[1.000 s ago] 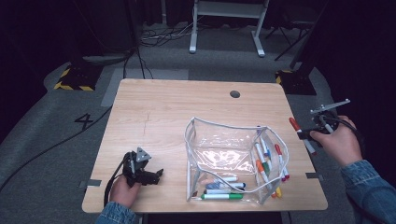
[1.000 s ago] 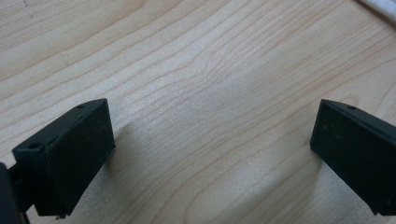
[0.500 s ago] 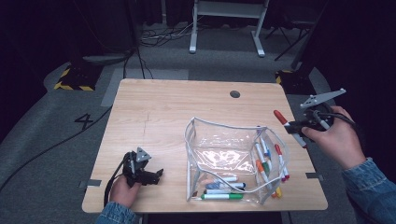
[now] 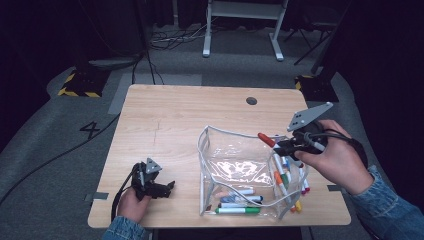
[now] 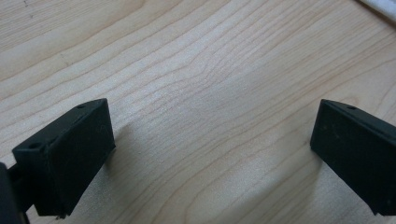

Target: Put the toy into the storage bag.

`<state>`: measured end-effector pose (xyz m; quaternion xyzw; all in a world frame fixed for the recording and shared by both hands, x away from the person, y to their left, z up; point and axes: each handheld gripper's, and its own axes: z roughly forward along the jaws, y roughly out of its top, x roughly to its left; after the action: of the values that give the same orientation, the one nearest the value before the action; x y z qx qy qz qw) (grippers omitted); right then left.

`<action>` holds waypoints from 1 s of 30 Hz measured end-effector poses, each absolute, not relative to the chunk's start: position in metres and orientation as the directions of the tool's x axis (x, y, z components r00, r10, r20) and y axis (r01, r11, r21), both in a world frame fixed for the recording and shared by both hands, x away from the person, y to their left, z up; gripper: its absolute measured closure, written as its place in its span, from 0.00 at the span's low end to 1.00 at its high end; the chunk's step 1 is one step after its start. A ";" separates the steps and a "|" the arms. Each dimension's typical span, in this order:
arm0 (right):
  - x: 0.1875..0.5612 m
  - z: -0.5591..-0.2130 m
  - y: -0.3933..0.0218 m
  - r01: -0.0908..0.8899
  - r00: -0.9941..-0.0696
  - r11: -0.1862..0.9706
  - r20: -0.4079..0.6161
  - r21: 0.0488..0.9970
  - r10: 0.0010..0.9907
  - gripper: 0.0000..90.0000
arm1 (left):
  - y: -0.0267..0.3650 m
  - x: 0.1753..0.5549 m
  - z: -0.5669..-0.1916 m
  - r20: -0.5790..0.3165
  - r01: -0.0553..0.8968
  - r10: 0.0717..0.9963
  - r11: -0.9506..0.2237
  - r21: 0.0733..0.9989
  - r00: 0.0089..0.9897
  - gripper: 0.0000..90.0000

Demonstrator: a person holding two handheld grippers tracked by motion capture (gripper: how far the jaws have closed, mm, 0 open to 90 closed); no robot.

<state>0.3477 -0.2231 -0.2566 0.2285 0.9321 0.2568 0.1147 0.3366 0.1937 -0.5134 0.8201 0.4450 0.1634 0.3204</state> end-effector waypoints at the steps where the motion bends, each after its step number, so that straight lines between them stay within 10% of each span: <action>1: 0.346 -0.257 -0.219 0.359 -0.877 0.768 -0.090 0.530 0.472 0.86 | 0.194 0.337 -0.513 -0.018 0.625 0.835 -0.398 0.671 0.551 0.00; 30: 0.326 -0.326 -0.135 0.161 -0.987 0.927 0.047 0.340 0.154 0.86 | 0.194 0.337 -0.513 -0.018 0.626 0.835 -0.398 0.671 0.550 0.00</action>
<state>0.3257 -0.1353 -0.3261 0.0803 0.9814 0.1739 -0.0099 0.3366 0.1936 -0.5134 0.8200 0.4452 0.1631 0.3205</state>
